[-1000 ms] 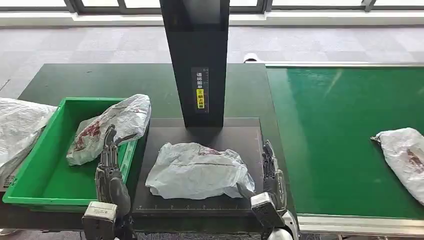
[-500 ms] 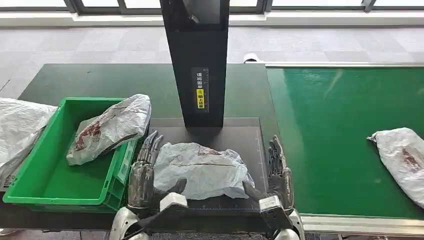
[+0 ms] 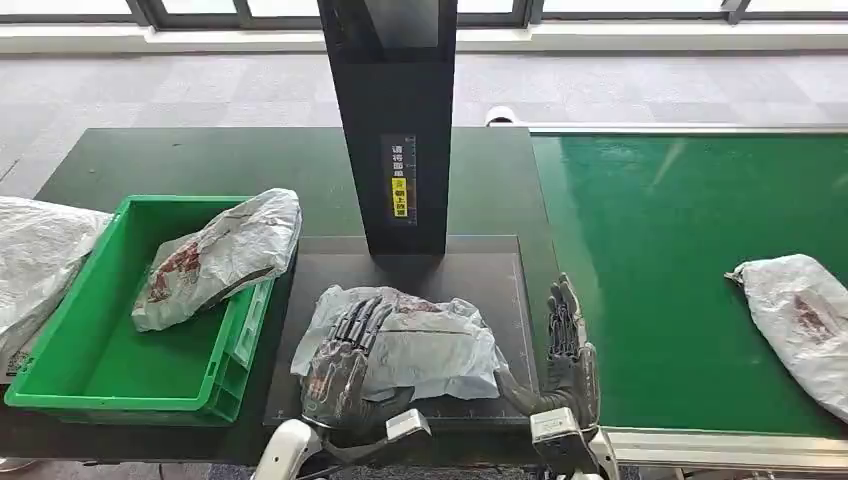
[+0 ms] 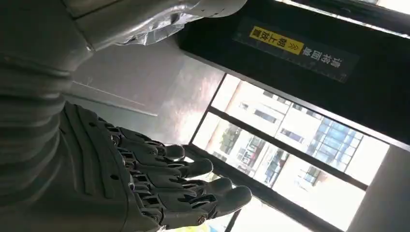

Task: Moved the parcel from conveyor to table for the left to box.

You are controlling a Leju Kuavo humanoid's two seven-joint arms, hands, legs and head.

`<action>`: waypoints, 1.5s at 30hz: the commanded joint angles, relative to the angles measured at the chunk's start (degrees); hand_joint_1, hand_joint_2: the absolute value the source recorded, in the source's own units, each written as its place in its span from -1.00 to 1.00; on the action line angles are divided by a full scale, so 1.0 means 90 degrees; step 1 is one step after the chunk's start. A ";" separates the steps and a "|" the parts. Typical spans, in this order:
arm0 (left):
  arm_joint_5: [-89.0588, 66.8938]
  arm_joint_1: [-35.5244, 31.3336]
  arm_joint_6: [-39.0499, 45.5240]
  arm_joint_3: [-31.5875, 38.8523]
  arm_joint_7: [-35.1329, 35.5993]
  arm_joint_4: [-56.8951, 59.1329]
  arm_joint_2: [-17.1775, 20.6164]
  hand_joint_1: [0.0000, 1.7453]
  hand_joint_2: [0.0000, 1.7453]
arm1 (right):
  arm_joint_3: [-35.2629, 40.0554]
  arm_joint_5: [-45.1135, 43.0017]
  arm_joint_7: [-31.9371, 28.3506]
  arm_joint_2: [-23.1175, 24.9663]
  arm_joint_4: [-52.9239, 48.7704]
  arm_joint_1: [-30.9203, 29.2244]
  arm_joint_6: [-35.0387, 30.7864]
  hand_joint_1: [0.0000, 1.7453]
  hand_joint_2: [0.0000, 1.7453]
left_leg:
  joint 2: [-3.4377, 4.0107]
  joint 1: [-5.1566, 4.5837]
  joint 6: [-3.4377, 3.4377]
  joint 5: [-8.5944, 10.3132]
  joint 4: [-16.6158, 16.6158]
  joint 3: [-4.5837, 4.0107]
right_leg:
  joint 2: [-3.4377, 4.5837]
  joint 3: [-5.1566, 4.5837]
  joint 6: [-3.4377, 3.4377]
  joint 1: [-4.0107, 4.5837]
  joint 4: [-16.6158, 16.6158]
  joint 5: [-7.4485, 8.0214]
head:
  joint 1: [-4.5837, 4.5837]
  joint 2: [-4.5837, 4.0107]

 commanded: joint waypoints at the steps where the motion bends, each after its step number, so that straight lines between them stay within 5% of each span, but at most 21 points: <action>1: -0.0645 -0.0535 -0.0610 -0.0696 0.0513 0.1563 0.0178 -1.00 1.00 | -0.0251 0.0112 0.0025 -0.0061 -0.0628 0.0374 0.0189 -1.00 1.00 | -0.0020 -0.0004 0.0005 0.0006 -0.0014 0.0011 | -0.0023 0.0018 -0.0001 -0.0003 -0.0014 -0.0002 | 0.0000 0.0002; 5: -0.0711 -0.0587 -0.0750 -0.0842 0.0530 0.1792 0.0136 -1.00 1.00 | -0.0429 0.0307 0.0136 0.0102 -0.1056 0.0549 0.0447 -1.00 1.00 | -0.0016 -0.0005 0.0004 0.0003 -0.0011 0.0009 | -0.0019 0.0015 -0.0001 -0.0005 -0.0010 -0.0003 | 0.0002 0.0000; 6: -0.0723 -0.0587 -0.0799 -0.0855 0.0545 0.1772 0.0145 -0.86 1.00 | -0.0457 0.0331 0.0143 0.0121 -0.1089 0.0564 0.0470 -1.00 1.00 | -0.0012 -0.0009 0.0006 0.0006 -0.0020 0.0012 | -0.0017 0.0017 -0.0002 -0.0008 -0.0016 0.0000 | 0.0000 0.0002; 7: -0.0723 -0.0579 -0.0865 -0.0869 0.0559 0.1721 0.0164 -0.32 1.00 | -0.0528 0.0379 0.0130 0.0170 -0.1091 0.0558 0.0537 -1.00 1.00 | -0.0010 -0.0004 0.0004 0.0002 -0.0009 0.0008 | -0.0013 0.0014 -0.0001 -0.0003 -0.0009 -0.0001 | 0.0000 0.0002; 8: -0.0724 -0.0581 -0.0906 -0.0871 0.0563 0.1711 0.0168 0.72 1.00 | -0.0565 0.0400 0.0112 0.0182 -0.1055 0.0528 0.0555 -1.00 1.00 | -0.0011 -0.0006 0.0005 0.0007 -0.0018 0.0009 | -0.0015 0.0014 -0.0002 -0.0005 -0.0016 0.0002 | 0.0000 0.0002; 10: -0.0708 -0.0599 -0.0962 -0.0908 0.0476 0.1715 0.0178 1.00 1.00 | -0.0624 0.0408 0.0092 0.0193 -0.0931 0.0423 0.0539 -1.00 1.00 | -0.0012 -0.0005 0.0005 0.0008 -0.0015 0.0007 | -0.0017 0.0016 -0.0001 -0.0004 -0.0014 0.0003 | 0.0002 0.0002; 31: -0.0416 0.0074 0.0171 -0.0415 -0.0202 -0.0454 0.0112 1.00 1.00 | -0.0521 0.0289 -0.0071 0.0121 -0.0513 0.0114 0.0335 -1.00 1.00 | 0.0015 -0.0001 0.0006 0.0001 -0.0003 0.0001 | 0.0009 0.0005 0.0001 0.0000 -0.0004 0.0005 | 0.0002 0.0002; 45: 0.1463 0.0896 0.1357 0.0118 -0.1773 -0.2415 0.0114 1.00 1.00 | -0.0438 -0.0059 -0.0173 -0.0114 -0.0097 -0.0094 0.0220 -1.00 1.00 | 0.0016 0.0003 0.0007 0.0002 -0.0011 0.0003 | 0.0010 0.0008 0.0000 0.0005 -0.0016 0.0007 | 0.0000 0.0002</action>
